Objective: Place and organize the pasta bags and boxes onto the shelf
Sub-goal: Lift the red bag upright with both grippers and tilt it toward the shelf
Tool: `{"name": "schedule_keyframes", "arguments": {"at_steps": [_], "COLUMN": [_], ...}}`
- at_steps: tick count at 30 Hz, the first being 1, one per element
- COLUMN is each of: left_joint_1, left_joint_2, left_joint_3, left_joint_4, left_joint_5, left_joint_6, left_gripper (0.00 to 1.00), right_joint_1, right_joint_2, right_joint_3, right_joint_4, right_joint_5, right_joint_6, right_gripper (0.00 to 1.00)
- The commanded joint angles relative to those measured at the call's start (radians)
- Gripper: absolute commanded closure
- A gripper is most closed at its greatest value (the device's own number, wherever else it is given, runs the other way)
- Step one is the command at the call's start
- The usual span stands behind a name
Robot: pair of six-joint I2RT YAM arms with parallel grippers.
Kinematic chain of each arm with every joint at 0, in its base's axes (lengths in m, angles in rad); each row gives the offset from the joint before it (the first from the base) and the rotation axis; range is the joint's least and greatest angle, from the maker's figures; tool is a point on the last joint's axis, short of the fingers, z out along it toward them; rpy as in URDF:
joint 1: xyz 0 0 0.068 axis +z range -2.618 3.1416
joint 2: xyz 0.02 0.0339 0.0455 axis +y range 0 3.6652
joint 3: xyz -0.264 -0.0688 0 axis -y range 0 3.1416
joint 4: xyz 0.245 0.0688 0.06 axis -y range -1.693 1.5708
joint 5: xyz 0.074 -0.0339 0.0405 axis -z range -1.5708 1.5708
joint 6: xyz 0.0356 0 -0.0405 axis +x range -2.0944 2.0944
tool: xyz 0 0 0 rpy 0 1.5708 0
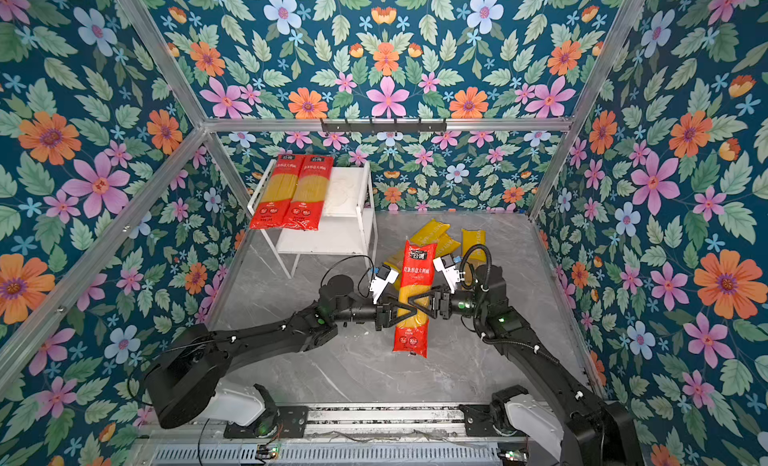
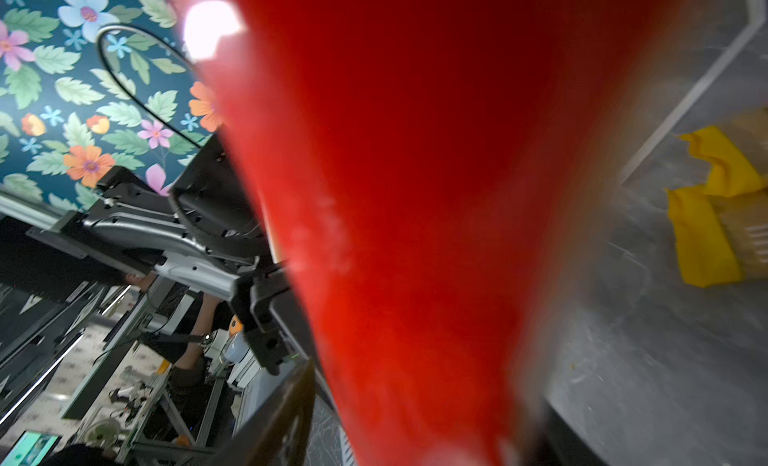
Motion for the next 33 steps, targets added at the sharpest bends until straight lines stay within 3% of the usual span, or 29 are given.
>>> {"name": "schedule_keyframes", "arguments": {"at_steps": [1, 9, 12, 15, 19, 25, 28, 33], "left_joint_1": [0.002, 0.016, 0.021, 0.027, 0.029, 0.023, 0.016, -0.013], "left_joint_2": [0.007, 0.003, -0.005, -0.02, -0.054, -0.036, 0.0, 0.022], "left_joint_3": [0.026, 0.024, 0.005, -0.014, -0.087, -0.219, -0.258, -0.268], "left_joint_4": [0.084, 0.152, 0.178, 0.193, 0.351, 0.636, 0.763, 0.788], "left_joint_5": [0.045, 0.08, 0.071, 0.03, -0.047, -0.224, -0.301, -0.423], "left_joint_6": [-0.006, -0.068, -0.093, -0.132, -0.225, -0.392, -0.46, -0.488], "left_gripper": [0.85, 0.8, 0.76, 0.68, 0.51, 0.36, 0.37, 0.4], "right_joint_1": [0.006, 0.006, 0.006, 0.005, 0.006, 0.005, 0.005, 0.017], "right_joint_2": [0.017, 0.07, 0.075, 0.082, 0.11, 0.158, 0.181, 0.179], "right_joint_3": [-0.008, -0.031, -0.031, -0.012, 0.023, 0.092, 0.1, 0.107], "right_joint_4": [0.165, 0.355, 0.414, 0.448, 0.55, 0.546, 0.613, 0.614], "right_joint_5": [-0.074, -0.087, -0.069, -0.014, 0.049, 0.262, 0.341, 0.42], "right_joint_6": [0.036, 0.134, 0.164, 0.194, 0.275, 0.396, 0.48, 0.525], "right_gripper": [0.42, 0.7, 0.76, 0.83, 0.92, 1.0, 1.0, 1.0]}}
